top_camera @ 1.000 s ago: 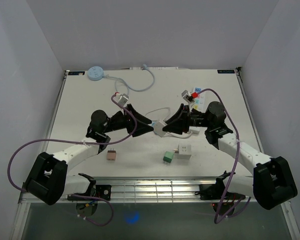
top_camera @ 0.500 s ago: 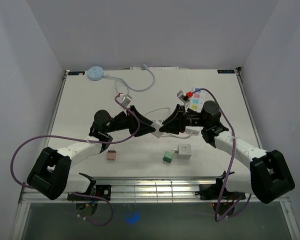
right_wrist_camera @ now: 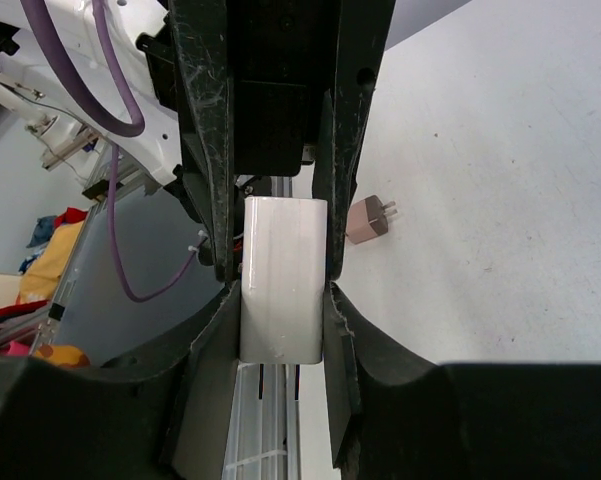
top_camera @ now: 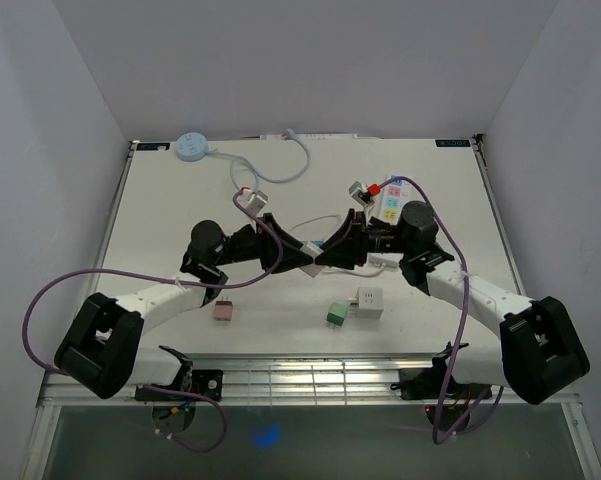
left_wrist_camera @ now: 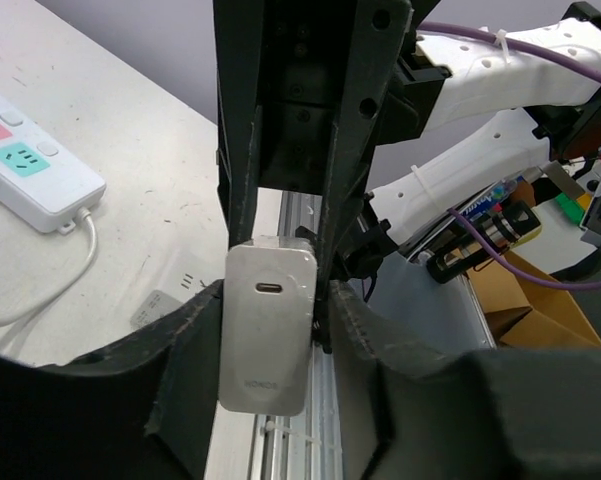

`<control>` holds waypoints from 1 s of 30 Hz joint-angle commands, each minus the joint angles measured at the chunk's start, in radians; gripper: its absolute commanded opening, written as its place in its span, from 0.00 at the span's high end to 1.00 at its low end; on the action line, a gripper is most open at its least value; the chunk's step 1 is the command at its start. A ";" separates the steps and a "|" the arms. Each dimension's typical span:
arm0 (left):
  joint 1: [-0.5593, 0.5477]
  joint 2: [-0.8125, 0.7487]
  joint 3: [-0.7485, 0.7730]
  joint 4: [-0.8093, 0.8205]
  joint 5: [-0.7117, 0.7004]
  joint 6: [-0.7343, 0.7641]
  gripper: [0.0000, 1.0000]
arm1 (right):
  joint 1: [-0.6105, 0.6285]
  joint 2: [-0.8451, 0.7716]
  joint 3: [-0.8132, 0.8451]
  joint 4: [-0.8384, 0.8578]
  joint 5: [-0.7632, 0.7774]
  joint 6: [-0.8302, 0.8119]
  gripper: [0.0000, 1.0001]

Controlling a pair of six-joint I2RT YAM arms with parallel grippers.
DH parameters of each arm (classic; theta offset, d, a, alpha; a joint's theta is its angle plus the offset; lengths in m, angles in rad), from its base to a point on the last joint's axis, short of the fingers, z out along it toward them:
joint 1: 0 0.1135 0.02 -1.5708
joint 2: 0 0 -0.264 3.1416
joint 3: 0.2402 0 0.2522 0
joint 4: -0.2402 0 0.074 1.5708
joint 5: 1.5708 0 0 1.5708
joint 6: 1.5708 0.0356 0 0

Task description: Insert the plug

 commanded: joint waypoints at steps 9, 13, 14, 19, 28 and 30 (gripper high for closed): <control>-0.028 0.011 0.032 0.020 0.049 0.030 1.00 | 0.011 -0.006 0.057 -0.013 0.049 -0.065 0.92; -0.028 -0.001 0.038 0.000 0.053 0.041 1.00 | 0.013 -0.009 0.057 -0.019 0.049 -0.069 0.92; -0.028 -0.010 0.038 -0.006 0.055 0.044 1.00 | 0.013 -0.009 0.057 -0.019 0.049 -0.071 0.91; -0.028 -0.047 0.041 -0.062 0.047 0.071 1.00 | 0.013 -0.018 0.062 -0.036 0.046 -0.086 0.89; -0.028 -0.091 0.073 -0.117 0.078 0.079 1.00 | 0.013 -0.033 0.066 -0.052 0.046 -0.105 0.67; -0.028 -0.104 0.065 -0.129 0.063 0.093 1.00 | 0.013 -0.035 0.066 -0.054 0.048 -0.108 0.64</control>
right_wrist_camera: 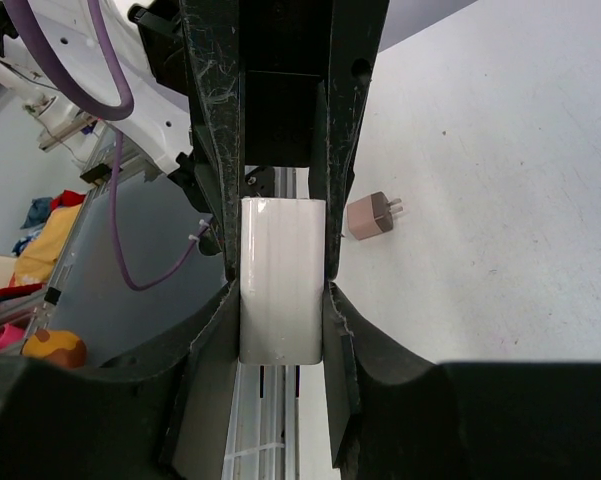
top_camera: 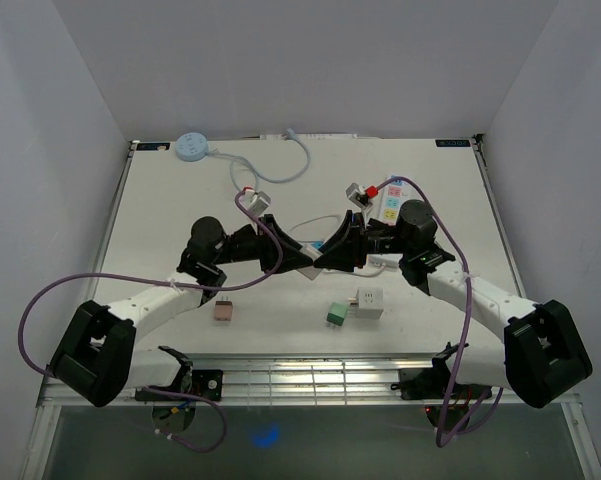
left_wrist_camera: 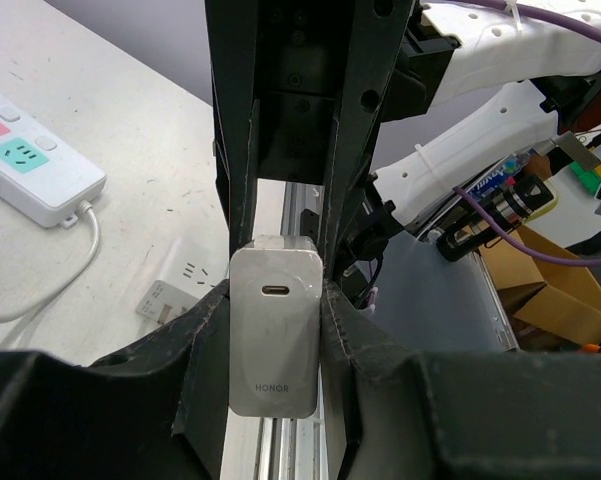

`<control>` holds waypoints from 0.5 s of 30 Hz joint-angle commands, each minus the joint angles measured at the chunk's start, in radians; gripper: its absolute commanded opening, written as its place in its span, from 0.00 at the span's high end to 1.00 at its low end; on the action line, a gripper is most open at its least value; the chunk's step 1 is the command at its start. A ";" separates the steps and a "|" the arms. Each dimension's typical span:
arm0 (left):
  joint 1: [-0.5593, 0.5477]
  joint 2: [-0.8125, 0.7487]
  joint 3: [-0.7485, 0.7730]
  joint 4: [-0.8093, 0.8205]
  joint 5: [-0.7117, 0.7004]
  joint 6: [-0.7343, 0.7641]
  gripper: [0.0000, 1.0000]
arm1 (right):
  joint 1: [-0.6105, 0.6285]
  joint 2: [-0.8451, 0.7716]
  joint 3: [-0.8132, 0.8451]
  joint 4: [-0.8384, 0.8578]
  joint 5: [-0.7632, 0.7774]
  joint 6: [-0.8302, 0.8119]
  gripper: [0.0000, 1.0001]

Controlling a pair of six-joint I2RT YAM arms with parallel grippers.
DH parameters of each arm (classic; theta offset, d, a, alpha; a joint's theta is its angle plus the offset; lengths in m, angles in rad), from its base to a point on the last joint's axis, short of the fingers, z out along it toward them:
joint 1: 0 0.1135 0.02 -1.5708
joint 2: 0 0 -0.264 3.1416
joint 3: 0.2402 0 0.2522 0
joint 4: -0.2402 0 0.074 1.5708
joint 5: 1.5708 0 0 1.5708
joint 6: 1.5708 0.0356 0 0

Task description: Insert the plug

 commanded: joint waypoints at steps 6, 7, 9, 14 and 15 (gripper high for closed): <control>-0.021 -0.119 0.011 -0.019 0.013 0.029 1.00 | -0.002 -0.025 0.035 0.018 0.067 -0.045 0.62; -0.021 -0.126 0.005 -0.025 0.002 0.042 1.00 | -0.002 -0.025 0.034 0.017 0.069 -0.047 0.61; -0.021 -0.148 0.000 -0.048 -0.010 0.052 1.00 | -0.004 -0.030 0.026 0.017 0.073 -0.048 0.57; -0.018 -0.183 0.000 -0.107 -0.055 0.088 1.00 | -0.002 -0.037 0.011 0.017 0.087 -0.054 0.39; -0.018 -0.183 -0.002 -0.111 -0.058 0.089 1.00 | -0.004 -0.040 0.009 0.017 0.088 -0.054 0.36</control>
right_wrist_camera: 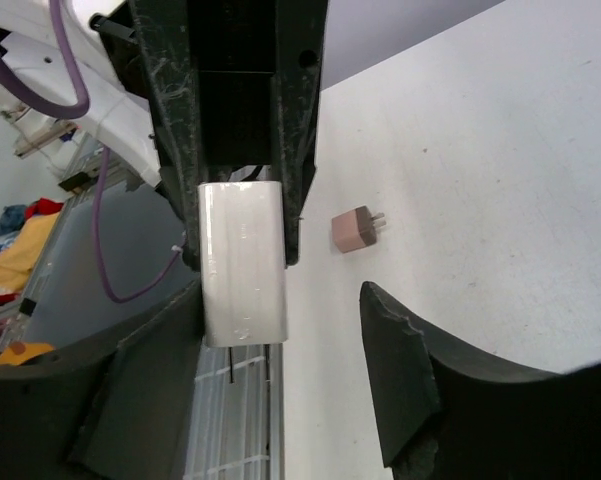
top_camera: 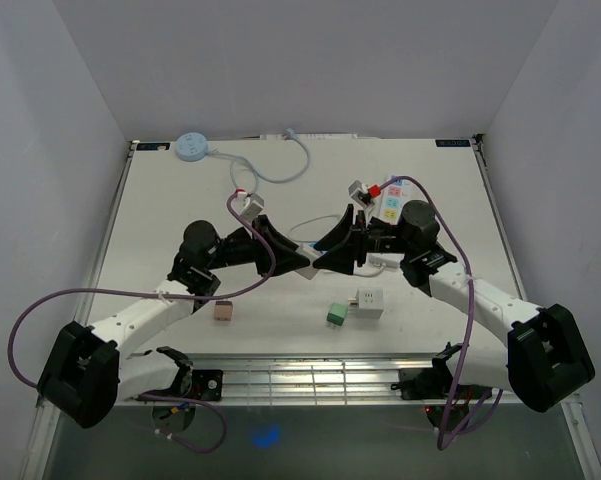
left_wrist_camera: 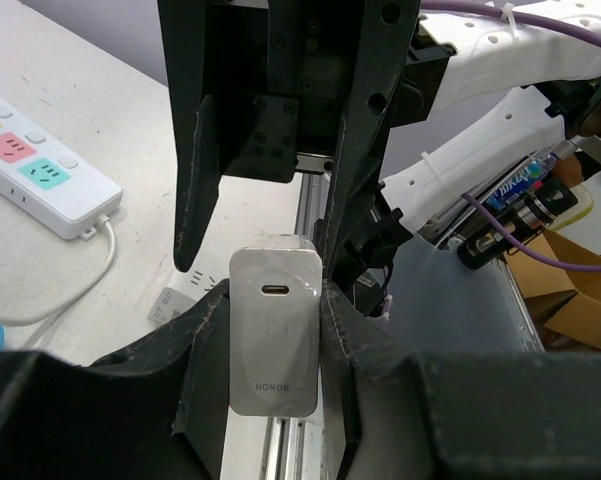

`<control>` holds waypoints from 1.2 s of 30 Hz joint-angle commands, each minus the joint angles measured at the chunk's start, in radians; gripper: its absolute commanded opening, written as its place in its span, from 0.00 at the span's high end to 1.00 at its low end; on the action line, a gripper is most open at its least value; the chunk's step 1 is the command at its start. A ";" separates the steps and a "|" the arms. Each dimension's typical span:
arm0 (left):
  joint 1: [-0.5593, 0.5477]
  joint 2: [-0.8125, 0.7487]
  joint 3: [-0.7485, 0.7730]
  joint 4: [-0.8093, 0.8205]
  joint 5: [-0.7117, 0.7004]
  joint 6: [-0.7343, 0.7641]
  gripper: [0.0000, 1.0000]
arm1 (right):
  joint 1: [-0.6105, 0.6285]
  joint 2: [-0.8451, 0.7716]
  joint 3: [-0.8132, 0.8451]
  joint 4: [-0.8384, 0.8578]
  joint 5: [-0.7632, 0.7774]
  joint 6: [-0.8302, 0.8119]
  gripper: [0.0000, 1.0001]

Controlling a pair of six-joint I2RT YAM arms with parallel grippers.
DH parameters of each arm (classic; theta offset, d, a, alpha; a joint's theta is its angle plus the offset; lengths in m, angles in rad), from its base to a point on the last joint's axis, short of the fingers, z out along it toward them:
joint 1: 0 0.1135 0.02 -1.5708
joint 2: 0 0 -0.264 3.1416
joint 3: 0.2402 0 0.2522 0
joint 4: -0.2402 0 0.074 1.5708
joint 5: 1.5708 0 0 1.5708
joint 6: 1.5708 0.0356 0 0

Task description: Insert the plug

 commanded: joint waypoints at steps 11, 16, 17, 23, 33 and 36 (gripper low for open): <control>0.000 -0.078 -0.010 -0.064 -0.043 0.045 1.00 | -0.061 -0.077 -0.045 0.009 0.093 -0.037 0.18; 0.003 -0.077 -0.005 -0.113 -0.089 0.063 1.00 | -0.120 -0.160 -0.110 -0.024 0.166 -0.044 0.12; 0.003 -0.078 -0.005 -0.126 -0.095 0.065 1.00 | -0.129 -0.174 -0.134 -0.034 0.198 -0.049 0.10; 0.006 -0.086 -0.002 -0.167 -0.158 0.066 1.00 | -0.195 -0.270 -0.194 -0.122 0.332 -0.075 0.03; 0.009 -0.131 -0.025 -0.221 -0.294 0.088 1.00 | -0.206 -0.326 -0.173 -0.374 0.708 -0.081 0.11; 0.011 -0.163 -0.039 -0.225 -0.354 0.088 1.00 | -0.206 -0.308 -0.163 -0.420 0.780 -0.077 0.11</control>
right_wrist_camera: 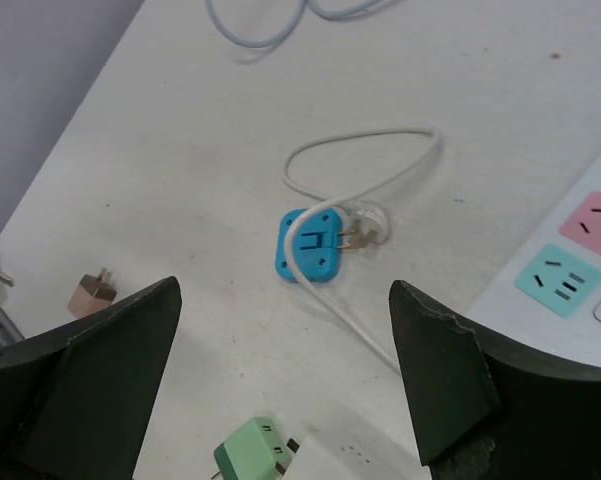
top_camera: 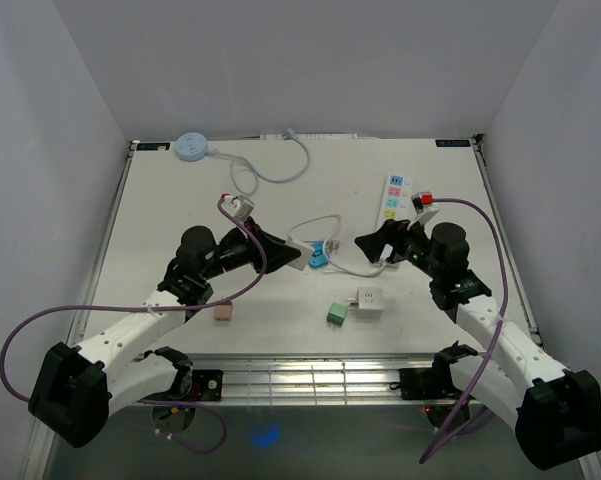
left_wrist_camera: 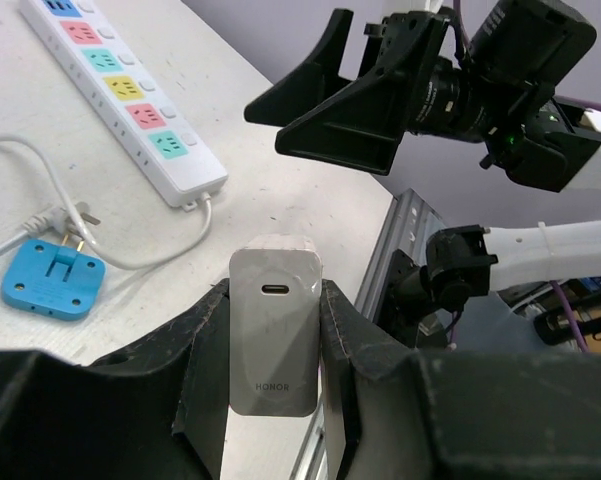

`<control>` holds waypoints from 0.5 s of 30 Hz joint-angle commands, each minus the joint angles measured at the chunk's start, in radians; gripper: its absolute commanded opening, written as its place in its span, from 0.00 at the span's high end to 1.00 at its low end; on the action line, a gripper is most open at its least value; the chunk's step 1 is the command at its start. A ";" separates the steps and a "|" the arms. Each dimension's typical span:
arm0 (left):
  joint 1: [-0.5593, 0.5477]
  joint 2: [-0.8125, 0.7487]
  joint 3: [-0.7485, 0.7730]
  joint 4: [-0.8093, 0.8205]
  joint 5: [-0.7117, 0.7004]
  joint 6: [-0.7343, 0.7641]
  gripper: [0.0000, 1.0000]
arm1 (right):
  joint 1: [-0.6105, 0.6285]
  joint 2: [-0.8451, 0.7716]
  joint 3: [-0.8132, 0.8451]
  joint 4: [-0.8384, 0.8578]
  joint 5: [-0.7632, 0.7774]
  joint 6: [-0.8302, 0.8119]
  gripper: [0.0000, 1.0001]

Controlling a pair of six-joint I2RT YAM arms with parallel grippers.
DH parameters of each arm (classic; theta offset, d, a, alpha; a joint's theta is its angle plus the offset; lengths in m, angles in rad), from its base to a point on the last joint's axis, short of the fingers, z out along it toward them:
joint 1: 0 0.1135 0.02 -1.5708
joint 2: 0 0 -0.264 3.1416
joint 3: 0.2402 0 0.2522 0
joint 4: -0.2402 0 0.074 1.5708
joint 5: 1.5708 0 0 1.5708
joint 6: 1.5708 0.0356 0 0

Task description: Insert the plug

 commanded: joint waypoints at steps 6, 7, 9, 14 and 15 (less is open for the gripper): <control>0.005 -0.094 -0.028 0.009 -0.121 0.027 1.00 | -0.003 0.084 0.067 -0.186 0.297 -0.010 0.11; 0.007 -0.096 -0.028 0.008 -0.120 0.027 1.00 | -0.003 0.099 0.078 -0.203 0.306 -0.010 0.11; 0.007 -0.106 -0.034 0.008 -0.135 0.021 1.00 | -0.003 0.160 0.115 -0.268 0.355 -0.013 0.11; 0.007 -0.120 -0.028 -0.006 -0.141 0.034 1.00 | 0.012 0.306 0.210 -0.400 0.473 -0.015 0.11; 0.005 -0.119 -0.023 -0.014 -0.144 0.036 1.00 | 0.027 0.337 0.219 -0.414 0.492 -0.007 0.11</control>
